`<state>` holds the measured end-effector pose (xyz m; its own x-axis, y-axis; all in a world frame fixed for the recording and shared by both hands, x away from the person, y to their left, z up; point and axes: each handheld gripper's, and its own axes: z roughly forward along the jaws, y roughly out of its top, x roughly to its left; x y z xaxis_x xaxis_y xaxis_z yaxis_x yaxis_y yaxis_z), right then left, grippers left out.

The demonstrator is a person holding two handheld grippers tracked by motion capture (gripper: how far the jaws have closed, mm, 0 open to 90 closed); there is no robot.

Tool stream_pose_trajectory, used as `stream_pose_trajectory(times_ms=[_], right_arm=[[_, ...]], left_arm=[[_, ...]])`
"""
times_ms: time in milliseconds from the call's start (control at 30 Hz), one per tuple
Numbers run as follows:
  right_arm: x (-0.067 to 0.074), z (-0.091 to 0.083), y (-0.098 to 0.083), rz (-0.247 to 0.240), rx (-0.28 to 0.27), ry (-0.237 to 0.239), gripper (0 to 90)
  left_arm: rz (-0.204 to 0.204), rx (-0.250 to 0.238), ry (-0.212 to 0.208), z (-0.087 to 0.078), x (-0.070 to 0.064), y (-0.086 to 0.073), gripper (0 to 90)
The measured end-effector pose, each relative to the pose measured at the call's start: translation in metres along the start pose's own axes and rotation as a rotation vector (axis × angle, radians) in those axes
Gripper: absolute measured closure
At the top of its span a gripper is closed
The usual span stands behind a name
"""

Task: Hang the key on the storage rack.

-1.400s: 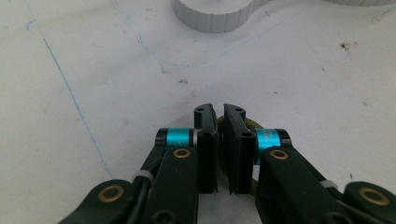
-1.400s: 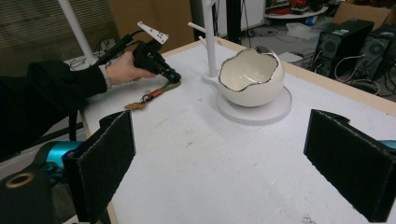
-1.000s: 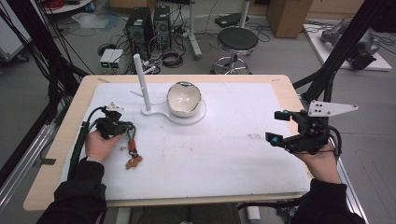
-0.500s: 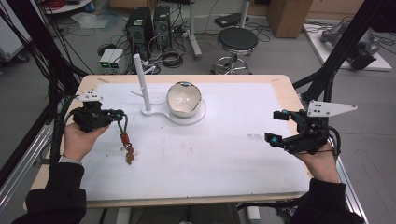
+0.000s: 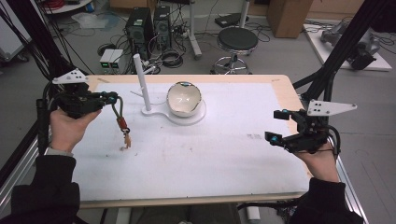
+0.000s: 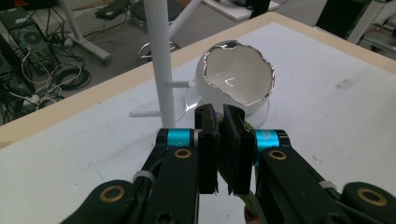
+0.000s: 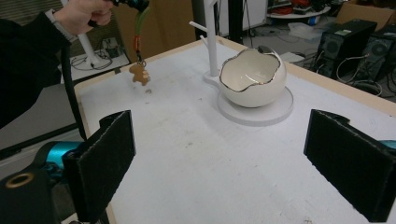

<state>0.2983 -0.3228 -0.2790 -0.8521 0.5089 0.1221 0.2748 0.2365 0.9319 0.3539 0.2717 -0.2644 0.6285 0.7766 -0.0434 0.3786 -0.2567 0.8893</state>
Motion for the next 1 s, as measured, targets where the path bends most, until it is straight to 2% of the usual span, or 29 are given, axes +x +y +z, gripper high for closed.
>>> stream_pose_trajectory(times_ms=[100,200,400,533,667,733,800,900,1000], right_arm=[[0.000,0.000,0.000,0.005,0.004,0.005,8.1],[-0.001,0.001,0.000,0.006,0.005,0.003,8.1],[-0.002,0.000,-0.002,0.013,0.008,0.003,8.1],[-0.003,-0.002,-0.002,0.011,0.006,-0.002,8.1],[-0.005,-0.005,-0.004,0.019,0.000,-0.010,8.1],[-0.006,-0.005,-0.004,0.021,0.002,-0.010,8.1],[-0.007,-0.005,-0.005,0.028,0.006,-0.011,8.1],[-0.006,-0.005,-0.005,0.031,0.006,-0.010,8.1],[-0.006,-0.006,-0.004,0.026,-0.002,-0.008,8.1]], left_arm=[[0.004,-0.002,0.006,0.001,-0.001,0.005,84.4],[0.005,0.007,0.011,0.010,-0.001,0.007,84.4],[-0.002,0.022,-0.001,0.037,0.001,0.016,84.4],[0.007,0.056,0.012,0.056,0.005,0.024,84.4],[0.014,0.063,0.013,0.069,0.007,0.032,84.4],[0.025,0.081,0.024,0.075,0.007,0.034,84.4],[0.028,0.078,0.040,0.080,0.009,0.035,84.4],[0.021,0.078,0.065,0.085,0.013,0.037,84.4],[0.011,0.086,0.071,0.089,0.018,0.039,84.4]])
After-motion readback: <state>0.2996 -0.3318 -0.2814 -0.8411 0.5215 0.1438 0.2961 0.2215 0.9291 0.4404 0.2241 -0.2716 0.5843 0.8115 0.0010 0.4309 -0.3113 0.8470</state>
